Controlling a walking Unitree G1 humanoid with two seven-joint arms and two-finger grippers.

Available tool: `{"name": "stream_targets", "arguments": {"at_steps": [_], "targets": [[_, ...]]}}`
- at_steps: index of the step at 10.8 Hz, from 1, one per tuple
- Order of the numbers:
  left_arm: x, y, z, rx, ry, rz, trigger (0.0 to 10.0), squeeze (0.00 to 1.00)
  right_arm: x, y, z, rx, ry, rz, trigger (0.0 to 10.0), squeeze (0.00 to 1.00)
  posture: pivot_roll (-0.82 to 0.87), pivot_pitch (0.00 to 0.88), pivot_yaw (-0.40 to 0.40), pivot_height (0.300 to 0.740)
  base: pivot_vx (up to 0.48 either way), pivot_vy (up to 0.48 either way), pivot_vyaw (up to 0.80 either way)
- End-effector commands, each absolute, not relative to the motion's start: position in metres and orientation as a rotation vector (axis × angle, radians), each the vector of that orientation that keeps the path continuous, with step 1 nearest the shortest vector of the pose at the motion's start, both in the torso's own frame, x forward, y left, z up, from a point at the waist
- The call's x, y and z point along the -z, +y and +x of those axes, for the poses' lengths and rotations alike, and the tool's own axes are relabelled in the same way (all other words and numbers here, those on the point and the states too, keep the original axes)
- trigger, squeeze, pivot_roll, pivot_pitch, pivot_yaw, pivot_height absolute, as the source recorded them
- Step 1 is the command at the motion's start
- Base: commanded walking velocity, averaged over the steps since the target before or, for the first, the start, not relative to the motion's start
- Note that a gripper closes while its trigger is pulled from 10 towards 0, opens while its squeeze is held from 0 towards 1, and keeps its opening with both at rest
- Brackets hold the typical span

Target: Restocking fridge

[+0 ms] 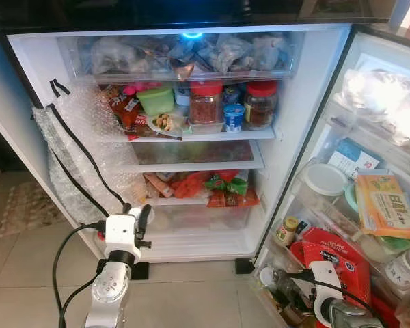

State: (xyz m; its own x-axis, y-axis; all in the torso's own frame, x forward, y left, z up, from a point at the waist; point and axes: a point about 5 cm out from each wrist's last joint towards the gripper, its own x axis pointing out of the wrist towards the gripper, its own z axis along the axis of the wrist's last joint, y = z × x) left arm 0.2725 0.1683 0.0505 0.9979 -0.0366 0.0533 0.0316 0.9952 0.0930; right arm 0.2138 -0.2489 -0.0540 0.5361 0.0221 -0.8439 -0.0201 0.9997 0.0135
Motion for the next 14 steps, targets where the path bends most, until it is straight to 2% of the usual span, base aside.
{"name": "stream_targets", "arguments": {"at_steps": [1, 4, 9, 11, 12, 14], "targets": [[-0.055, 0.166, 0.277, 0.043, -0.064, 0.079, 10.0, 0.0, 0.04, -0.266, 0.227, 0.019, 0.953, -0.047, 10.0, 0.0, -0.03, 0.0, -0.011, 0.74, 0.0, 0.0, 0.0], [-0.054, 0.163, 0.279, 0.042, -0.06, 0.04, 10.0, 0.0, 0.038, -0.266, 0.229, 0.002, 0.95, -0.048, 10.0, 0.0, -0.01, 0.0, -0.015, 0.74, 0.0, 0.0, 0.0], [-0.052, 0.164, 0.255, 0.038, -0.074, 0.074, 10.0, 0.0, 0.042, -0.265, 0.223, -0.057, 0.971, -0.057, 10.0, 0.0, 0.05, 0.0, -0.067, 0.74, 0.0, 0.0, 0.0], [-0.046, 0.166, 0.245, 0.024, -0.036, 0.071, 10.0, 0.0, 0.044, -0.266, 0.218, -0.052, 0.961, -0.045, 10.0, 0.0, 0.05, 0.0, -0.045, 0.74, 0.0, 0.0, 0.0], [-0.044, 0.167, 0.24, 0.025, -0.018, 0.068, 10.0, 0.0, 0.046, -0.27, 0.215, 0.046, 0.945, -0.007, 10.0, 0.0, 0.03, 0.004, -0.031, 0.74, 0.0, 0.0, 0.0], [-0.044, 0.166, 0.242, 0.034, -0.009, 0.071, 10.0, 0.0, 0.045, -0.268, 0.216, -0.048, 0.967, -0.068, 10.0, 0.0, 0.02, 0.007, -0.025, 0.74, 0.0, 0.0, 0.0]]}}
